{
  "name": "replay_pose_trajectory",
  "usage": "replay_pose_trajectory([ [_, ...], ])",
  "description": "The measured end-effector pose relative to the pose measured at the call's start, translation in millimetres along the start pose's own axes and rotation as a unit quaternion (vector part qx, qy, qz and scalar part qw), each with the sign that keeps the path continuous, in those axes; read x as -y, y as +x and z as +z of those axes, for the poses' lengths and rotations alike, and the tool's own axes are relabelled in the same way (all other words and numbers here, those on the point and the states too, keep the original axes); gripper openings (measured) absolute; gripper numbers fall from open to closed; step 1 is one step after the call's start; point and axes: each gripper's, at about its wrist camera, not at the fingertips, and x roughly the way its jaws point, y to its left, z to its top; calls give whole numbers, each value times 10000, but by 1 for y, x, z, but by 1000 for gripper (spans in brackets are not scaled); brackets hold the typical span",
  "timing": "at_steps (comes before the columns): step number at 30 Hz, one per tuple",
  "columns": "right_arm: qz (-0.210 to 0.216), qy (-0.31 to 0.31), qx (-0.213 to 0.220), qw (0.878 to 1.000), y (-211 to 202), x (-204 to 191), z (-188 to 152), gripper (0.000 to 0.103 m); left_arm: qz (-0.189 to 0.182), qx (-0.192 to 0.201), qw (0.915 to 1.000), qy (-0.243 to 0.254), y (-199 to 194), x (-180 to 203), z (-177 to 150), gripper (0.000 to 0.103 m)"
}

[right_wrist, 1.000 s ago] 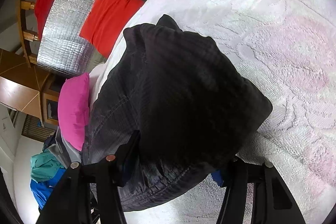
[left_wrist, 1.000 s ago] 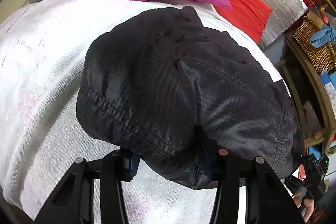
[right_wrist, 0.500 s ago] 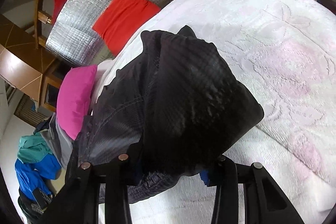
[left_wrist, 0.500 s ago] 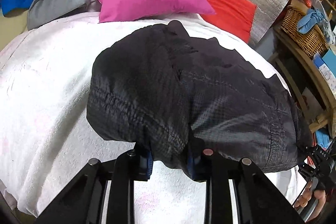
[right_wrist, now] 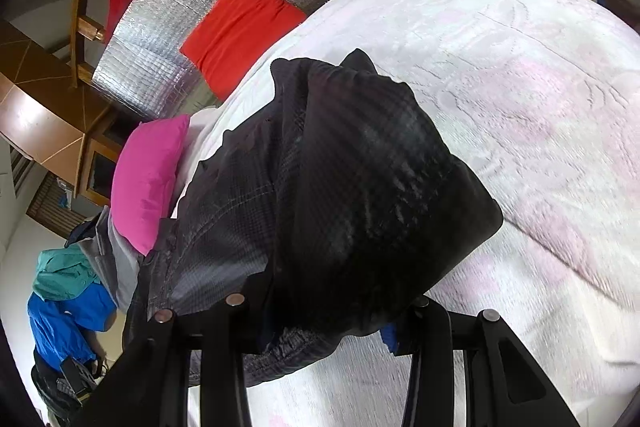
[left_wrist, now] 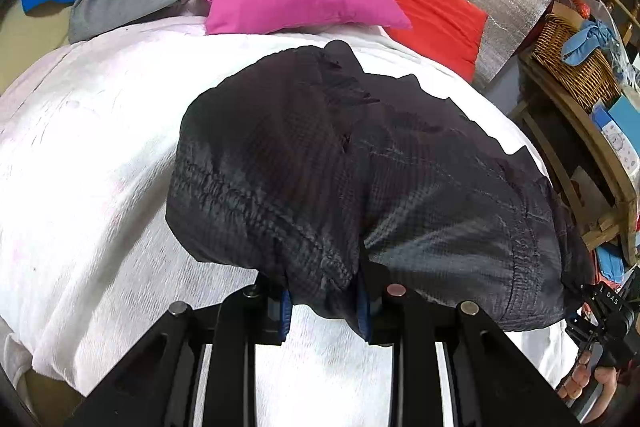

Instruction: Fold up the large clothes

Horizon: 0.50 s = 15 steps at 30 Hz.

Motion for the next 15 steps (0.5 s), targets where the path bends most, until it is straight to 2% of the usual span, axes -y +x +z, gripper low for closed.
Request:
replay_pose_trajectory([
  [15,0,-7,-25,10000,0,2,10,42,-12,46,10000,14,5,-1,0,27],
])
